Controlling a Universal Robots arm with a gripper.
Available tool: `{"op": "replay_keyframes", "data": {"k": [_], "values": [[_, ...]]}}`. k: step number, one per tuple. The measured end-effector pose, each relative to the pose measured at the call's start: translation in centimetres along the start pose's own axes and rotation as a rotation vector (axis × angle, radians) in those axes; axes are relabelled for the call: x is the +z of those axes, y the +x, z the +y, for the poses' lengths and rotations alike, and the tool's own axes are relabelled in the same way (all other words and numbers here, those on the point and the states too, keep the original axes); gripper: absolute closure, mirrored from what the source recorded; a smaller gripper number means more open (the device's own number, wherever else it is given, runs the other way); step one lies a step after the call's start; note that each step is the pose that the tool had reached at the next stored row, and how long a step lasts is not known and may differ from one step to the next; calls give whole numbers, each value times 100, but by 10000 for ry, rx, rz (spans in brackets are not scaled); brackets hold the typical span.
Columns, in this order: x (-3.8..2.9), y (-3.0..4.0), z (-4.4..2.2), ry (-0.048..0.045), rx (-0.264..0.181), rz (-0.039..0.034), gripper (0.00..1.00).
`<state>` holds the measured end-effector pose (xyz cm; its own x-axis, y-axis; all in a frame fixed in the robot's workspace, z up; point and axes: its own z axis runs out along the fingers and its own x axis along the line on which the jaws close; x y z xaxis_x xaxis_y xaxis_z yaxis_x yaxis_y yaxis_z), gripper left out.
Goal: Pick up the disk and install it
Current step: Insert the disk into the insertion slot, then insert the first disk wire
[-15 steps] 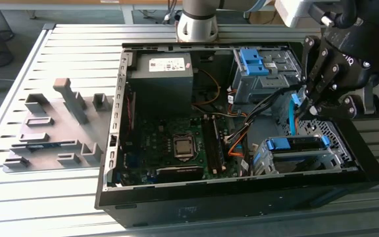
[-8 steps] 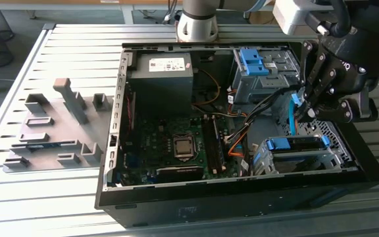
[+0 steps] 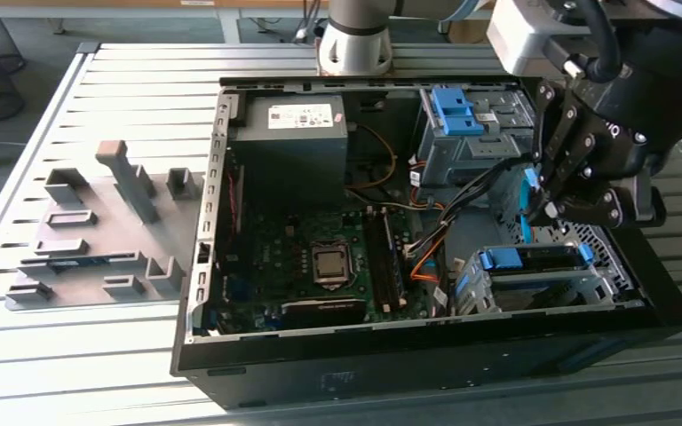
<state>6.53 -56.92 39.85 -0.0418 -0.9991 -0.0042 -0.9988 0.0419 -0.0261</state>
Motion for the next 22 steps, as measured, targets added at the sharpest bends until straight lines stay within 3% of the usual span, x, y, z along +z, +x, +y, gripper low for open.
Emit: {"op": "replay_keyframes", "data": {"k": [8, 22], "values": [[136, 2, -2, 0, 1, -1, 89], [147, 2, -2, 0, 0, 1, 89]]}}
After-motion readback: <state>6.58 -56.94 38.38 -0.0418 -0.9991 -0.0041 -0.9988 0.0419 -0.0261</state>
